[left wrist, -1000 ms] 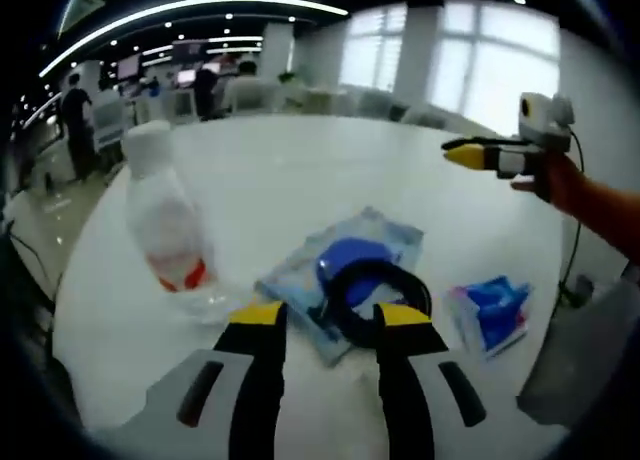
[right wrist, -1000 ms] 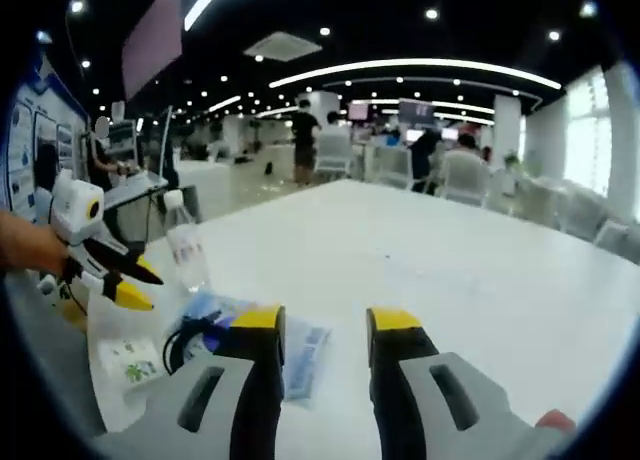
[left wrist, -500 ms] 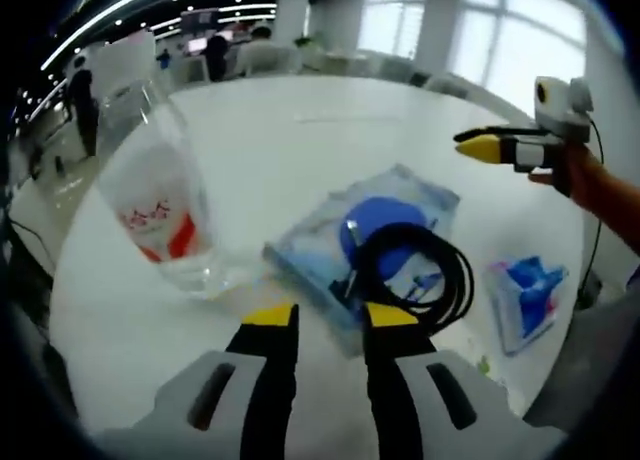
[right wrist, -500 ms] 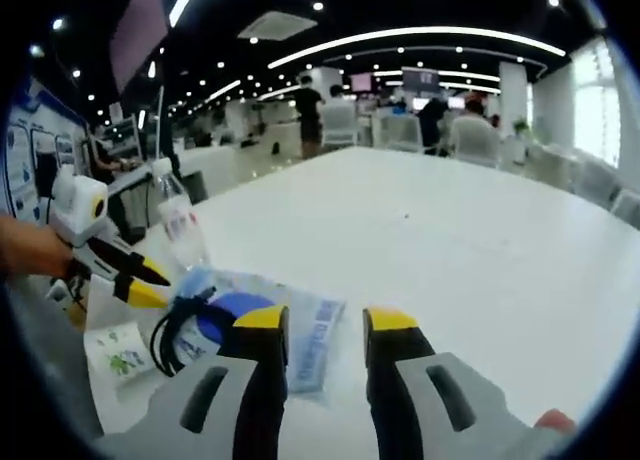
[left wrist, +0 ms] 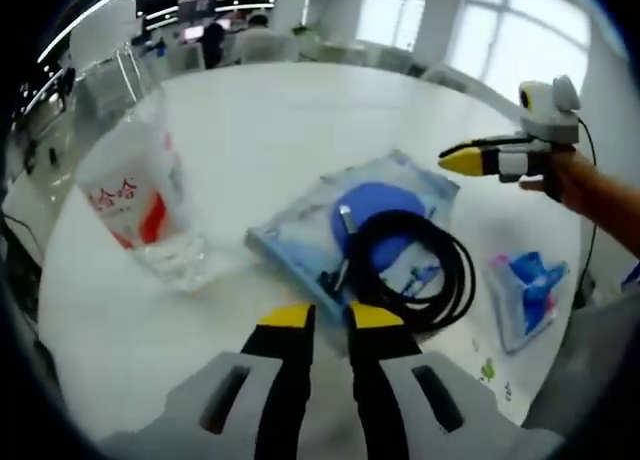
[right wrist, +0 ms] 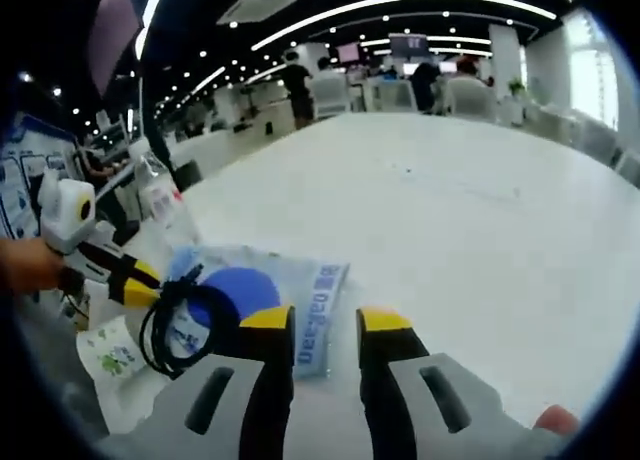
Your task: Arrange the tabletop items into an orderly group along one side of the table until the central work area is clear of visible clutter.
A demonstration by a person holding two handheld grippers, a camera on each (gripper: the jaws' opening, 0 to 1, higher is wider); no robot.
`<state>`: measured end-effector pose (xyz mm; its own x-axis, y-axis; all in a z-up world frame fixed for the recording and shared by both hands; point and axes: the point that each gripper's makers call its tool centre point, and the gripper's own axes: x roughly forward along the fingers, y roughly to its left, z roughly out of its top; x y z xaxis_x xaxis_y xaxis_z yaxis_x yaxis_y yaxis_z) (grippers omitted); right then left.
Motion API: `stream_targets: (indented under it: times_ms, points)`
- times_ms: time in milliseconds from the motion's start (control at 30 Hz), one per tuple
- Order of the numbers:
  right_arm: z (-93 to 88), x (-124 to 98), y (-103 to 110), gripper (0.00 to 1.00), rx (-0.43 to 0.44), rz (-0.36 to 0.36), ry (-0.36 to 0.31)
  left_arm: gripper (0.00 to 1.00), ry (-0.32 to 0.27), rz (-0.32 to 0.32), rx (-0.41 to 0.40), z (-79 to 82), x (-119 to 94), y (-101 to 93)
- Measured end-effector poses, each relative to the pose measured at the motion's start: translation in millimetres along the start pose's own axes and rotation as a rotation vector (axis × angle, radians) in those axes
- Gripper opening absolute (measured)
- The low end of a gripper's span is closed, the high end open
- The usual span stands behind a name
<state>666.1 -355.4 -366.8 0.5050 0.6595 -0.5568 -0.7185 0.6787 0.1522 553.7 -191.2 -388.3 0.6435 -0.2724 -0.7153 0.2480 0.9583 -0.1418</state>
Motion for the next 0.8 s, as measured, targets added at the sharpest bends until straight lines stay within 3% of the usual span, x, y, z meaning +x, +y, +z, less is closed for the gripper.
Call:
stream_targets:
  times_ms: [133, 367, 467, 800]
  points:
    - [-7.7, 4.8, 0.7, 0.22, 0.016, 0.002, 0.029, 0.11, 0.01, -0.002, -0.002, -1.5, 2.1, -1.6]
    - [-17.2, 9.3, 4.9, 0.1, 0.02, 0.01, 0.066, 0.09, 0.029, -0.003, -0.017, -4.7, 5.6, -1.2]
    - [-16.3, 6.7, 1.2, 0.03, 0.005, -0.007, 0.053, 0.07, 0.036, -0.011, -0.011, -5.1, 7.3, -3.8]
    - [-14.1, -0.8, -1.3, 0.01, 0.021, -0.015, 0.032, 0.01, 0.032, -0.007, 0.055, 7.8, 11.4, -8.2]
